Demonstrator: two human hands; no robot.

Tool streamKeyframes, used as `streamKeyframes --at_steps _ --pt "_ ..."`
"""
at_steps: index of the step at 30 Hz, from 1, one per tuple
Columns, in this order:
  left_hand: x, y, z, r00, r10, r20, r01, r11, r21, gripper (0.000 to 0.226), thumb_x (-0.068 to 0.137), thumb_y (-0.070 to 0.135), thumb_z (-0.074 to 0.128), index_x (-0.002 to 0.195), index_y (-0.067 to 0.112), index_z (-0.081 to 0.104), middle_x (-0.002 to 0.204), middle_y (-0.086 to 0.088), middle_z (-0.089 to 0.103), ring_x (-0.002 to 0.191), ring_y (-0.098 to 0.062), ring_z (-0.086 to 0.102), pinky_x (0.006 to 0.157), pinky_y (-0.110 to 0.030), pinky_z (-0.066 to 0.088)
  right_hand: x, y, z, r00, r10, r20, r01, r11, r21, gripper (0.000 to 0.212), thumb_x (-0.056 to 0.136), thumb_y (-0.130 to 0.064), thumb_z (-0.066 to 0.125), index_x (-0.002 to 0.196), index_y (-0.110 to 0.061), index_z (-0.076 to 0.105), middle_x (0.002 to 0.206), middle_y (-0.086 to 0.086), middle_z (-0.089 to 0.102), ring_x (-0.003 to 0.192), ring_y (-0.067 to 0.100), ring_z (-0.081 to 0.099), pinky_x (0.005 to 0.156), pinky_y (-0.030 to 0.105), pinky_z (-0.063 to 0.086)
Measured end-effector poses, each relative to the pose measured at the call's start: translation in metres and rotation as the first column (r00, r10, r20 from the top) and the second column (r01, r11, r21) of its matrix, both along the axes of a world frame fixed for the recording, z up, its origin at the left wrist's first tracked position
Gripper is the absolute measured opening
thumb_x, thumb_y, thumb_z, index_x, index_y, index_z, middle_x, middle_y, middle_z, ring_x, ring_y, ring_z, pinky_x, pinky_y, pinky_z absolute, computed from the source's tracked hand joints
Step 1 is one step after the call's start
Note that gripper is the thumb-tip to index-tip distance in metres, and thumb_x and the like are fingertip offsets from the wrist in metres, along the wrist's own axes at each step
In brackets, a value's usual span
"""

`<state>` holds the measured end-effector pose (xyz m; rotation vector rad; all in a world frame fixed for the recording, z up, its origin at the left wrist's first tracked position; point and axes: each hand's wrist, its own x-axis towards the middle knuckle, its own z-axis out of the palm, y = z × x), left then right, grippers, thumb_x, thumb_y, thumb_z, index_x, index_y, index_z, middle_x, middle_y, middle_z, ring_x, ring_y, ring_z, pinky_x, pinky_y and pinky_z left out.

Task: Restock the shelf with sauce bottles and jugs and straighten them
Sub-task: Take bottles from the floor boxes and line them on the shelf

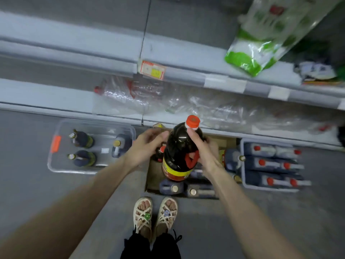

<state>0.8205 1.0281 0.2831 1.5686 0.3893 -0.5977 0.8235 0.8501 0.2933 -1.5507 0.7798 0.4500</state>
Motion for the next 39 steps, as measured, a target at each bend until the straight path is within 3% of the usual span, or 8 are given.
streamKeyframes --at_steps 2,7,13,16,19,25,33,39 --pt "0.008 -0.003 0.044 0.996 -0.079 0.038 0.08 0.997 -0.006 0.042 0.092 0.038 0.059 0.126 0.014 0.054 0.109 0.0 0.067 0.083 0.005 0.063 0.07 -0.011 0.048 0.009 -0.008 0.054 0.998 0.033 0.049 -0.031 0.999 -0.032 0.046 0.065 -0.051 0.082 0.094 -0.017 0.068 0.094 0.003 0.075 0.089 0.021 0.07 0.084 0.04 0.057" --pt "0.031 -0.014 0.168 0.962 -0.213 0.17 0.222 0.974 -0.037 0.065 0.082 0.053 0.06 0.138 0.024 0.043 0.126 0.001 0.059 0.113 -0.012 0.058 0.097 -0.034 0.047 0.032 -0.026 0.202 0.973 0.106 0.205 -0.082 0.989 -0.121 0.05 0.064 -0.059 0.077 0.092 -0.019 0.069 0.084 0.002 0.074 0.081 0.026 0.07 0.087 0.047 0.056" --pt "0.069 -0.034 0.321 0.872 -0.244 0.424 0.3 0.951 -0.07 0.041 0.095 0.029 0.052 0.135 0.026 0.044 0.122 0.016 0.055 0.106 0.007 0.052 0.081 -0.005 0.044 0.058 -0.041 0.37 0.901 0.134 0.413 -0.076 0.985 -0.154 0.058 0.073 -0.055 0.072 0.095 -0.002 0.07 0.046 -0.004 0.057 0.046 0.012 0.053 0.087 0.058 0.053" --pt "0.085 -0.043 0.385 0.828 -0.237 0.508 0.335 0.936 -0.11 0.033 0.097 0.026 0.048 0.13 0.027 0.048 0.123 0.016 0.059 0.109 0.008 0.055 0.095 -0.016 0.044 0.075 -0.048 0.438 0.845 0.18 0.504 -0.126 0.982 -0.14 0.065 0.055 -0.066 0.076 0.085 -0.008 0.075 0.061 -0.002 0.069 0.064 0.019 0.063 0.086 0.052 0.056" --pt "0.102 -0.054 0.435 0.795 -0.141 0.591 0.286 0.945 -0.159 0.03 0.093 0.027 0.051 0.123 0.026 0.055 0.121 0.01 0.064 0.108 0.003 0.06 0.09 -0.018 0.049 0.096 -0.059 0.486 0.781 0.198 0.592 -0.133 0.979 -0.152 0.086 0.045 -0.073 0.075 0.093 -0.002 0.074 0.066 -0.001 0.068 0.062 0.018 0.057 0.08 0.051 0.058" --pt "0.135 -0.077 0.486 0.753 -0.003 0.658 0.138 0.978 -0.154 0.031 0.094 0.017 0.056 0.123 0.007 0.057 0.106 0.001 0.072 0.08 0.007 0.063 0.071 -0.011 0.05 0.139 -0.08 0.536 0.692 0.294 0.659 -0.253 0.954 -0.161 0.071 0.052 -0.069 0.073 0.099 -0.015 0.074 0.092 0.003 0.076 0.088 0.021 0.072 0.086 0.047 0.057" --pt "0.181 -0.099 0.492 0.753 0.179 0.633 -0.007 0.964 -0.264 0.066 0.071 0.032 0.073 0.129 0.006 0.055 0.119 -0.01 0.068 0.11 -0.019 0.064 0.087 -0.028 0.051 0.204 -0.091 0.535 0.601 0.236 0.764 -0.308 0.95 -0.05 0.029 0.083 -0.037 0.072 0.1 -0.014 0.073 0.096 0.002 0.075 0.092 0.014 0.07 0.084 0.032 0.054" --pt "0.215 -0.107 0.494 0.743 0.227 0.63 -0.076 0.963 -0.258 0.031 0.088 0.016 0.066 0.119 0.014 0.06 0.111 -0.004 0.071 0.098 -0.01 0.068 0.075 -0.019 0.053 0.242 -0.093 0.532 0.549 0.199 0.812 -0.341 0.94 0.0 0.015 0.086 -0.03 0.07 0.098 -0.022 0.072 0.101 -0.001 0.074 0.098 0.012 0.069 0.094 0.032 0.051"
